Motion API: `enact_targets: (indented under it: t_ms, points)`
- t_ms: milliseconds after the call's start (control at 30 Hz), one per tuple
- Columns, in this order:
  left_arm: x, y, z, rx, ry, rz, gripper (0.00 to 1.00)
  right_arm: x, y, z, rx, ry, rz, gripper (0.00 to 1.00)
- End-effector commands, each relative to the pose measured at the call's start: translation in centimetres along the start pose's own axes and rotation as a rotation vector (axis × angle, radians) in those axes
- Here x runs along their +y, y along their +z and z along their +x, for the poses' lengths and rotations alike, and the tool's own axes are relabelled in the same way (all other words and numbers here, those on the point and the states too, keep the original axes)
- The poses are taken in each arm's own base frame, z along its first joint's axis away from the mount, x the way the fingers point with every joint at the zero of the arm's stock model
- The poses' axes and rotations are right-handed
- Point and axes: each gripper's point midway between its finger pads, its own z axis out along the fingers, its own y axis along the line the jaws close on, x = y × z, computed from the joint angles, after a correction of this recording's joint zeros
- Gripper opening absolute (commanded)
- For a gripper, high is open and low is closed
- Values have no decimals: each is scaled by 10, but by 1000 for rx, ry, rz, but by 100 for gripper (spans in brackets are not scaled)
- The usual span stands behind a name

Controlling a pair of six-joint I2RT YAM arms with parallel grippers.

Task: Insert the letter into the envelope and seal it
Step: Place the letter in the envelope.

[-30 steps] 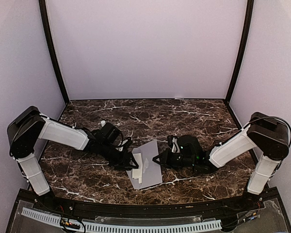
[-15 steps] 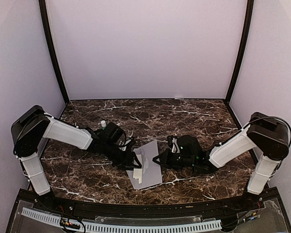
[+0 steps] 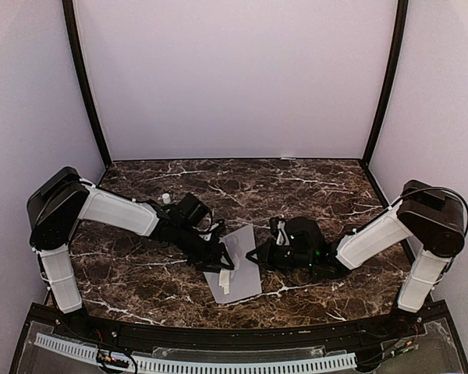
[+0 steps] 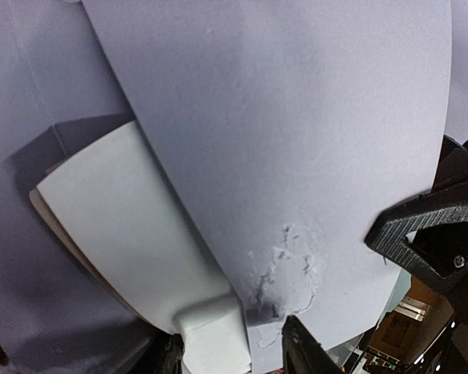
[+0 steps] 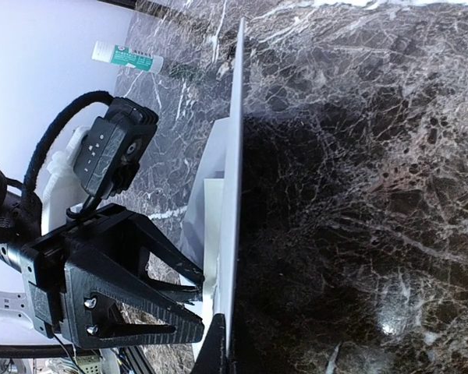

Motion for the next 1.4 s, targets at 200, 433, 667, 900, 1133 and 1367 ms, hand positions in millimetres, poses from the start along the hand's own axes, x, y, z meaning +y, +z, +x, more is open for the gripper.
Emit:
enact_targets:
  t_ms: [200, 433, 667, 900, 1133, 1367]
  points:
    - [-30, 8, -4, 6, 72, 61, 42, 3, 7, 11, 26, -18, -16, 0]
    - [-21, 7, 1, 9, 72, 25, 42, -6, -1, 7, -7, 3, 21, 0]
    - [-5, -5, 7, -9, 79, -65, 55, -15, -6, 7, -24, 25, 53, 0]
    - [-2, -4, 7, -21, 71, -74, 64, -17, -5, 7, -23, 25, 63, 0]
    - [-1, -5, 10, -6, 53, -76, 68, -17, -6, 5, -30, 26, 73, 0]
    - [12, -13, 17, -18, 30, -137, 72, -18, -6, 6, -30, 25, 75, 0]
